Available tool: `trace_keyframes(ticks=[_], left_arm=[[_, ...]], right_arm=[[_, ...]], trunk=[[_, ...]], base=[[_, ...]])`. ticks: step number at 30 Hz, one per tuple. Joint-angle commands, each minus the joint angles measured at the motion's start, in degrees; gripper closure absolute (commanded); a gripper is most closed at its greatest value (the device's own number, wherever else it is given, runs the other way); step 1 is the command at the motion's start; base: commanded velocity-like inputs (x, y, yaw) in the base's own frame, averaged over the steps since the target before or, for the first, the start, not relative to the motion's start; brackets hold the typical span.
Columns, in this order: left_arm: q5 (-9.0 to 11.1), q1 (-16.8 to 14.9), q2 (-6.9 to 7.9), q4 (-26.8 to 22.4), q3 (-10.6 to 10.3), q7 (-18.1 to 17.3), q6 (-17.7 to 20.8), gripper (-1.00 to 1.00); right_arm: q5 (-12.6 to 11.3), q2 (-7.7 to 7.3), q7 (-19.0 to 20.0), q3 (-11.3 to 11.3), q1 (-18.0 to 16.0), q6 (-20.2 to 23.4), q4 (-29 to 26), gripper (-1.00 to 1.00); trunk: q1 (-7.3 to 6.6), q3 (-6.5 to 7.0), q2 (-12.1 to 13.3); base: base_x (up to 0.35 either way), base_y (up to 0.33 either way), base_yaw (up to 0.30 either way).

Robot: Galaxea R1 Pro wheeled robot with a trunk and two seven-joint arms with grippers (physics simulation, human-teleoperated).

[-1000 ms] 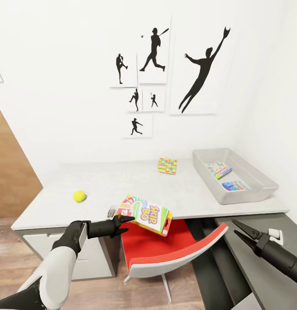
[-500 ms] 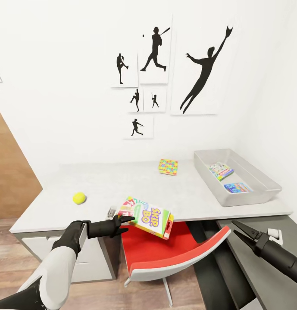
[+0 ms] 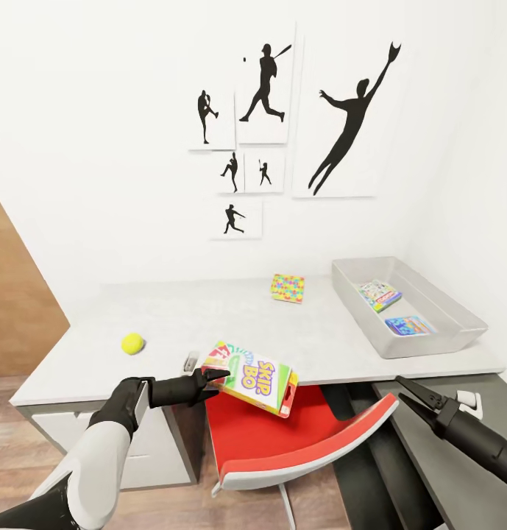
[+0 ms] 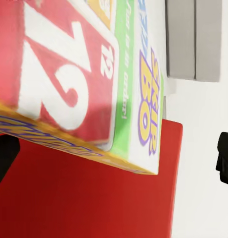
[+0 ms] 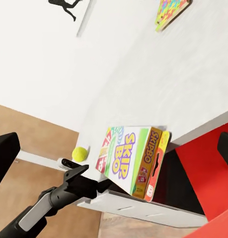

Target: Put all the toys in the child's room - the three board games (two on the bed and one on the table), the two jigsaw puzzles on the table, and the tennis ball on the table - inside the toy box on the table in the child's room.

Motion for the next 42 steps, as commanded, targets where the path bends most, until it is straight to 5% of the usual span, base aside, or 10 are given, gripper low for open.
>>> trace_keyframes(ticks=[1,42], left_arm=[[-0.60,-0.07,-0.08,-0.09,0.45,-0.43,0.44,-1.00],[-0.60,-0.07,-0.08,-0.09,0.45,-0.44,0.31,-1.00]], right_arm=[[0.29,0.00,0.38,-0.08,-0.05,0.28,0.00,-1.00],[0.29,0.00,0.38,-0.08,-0.05,0.28,0.00,-1.00]], trunk=[[0.00,-0.06,-0.04],[0.00,-0.06,-0.04]], base=[[0.002,0.000,0.000],[0.000,-0.028,0.000]])
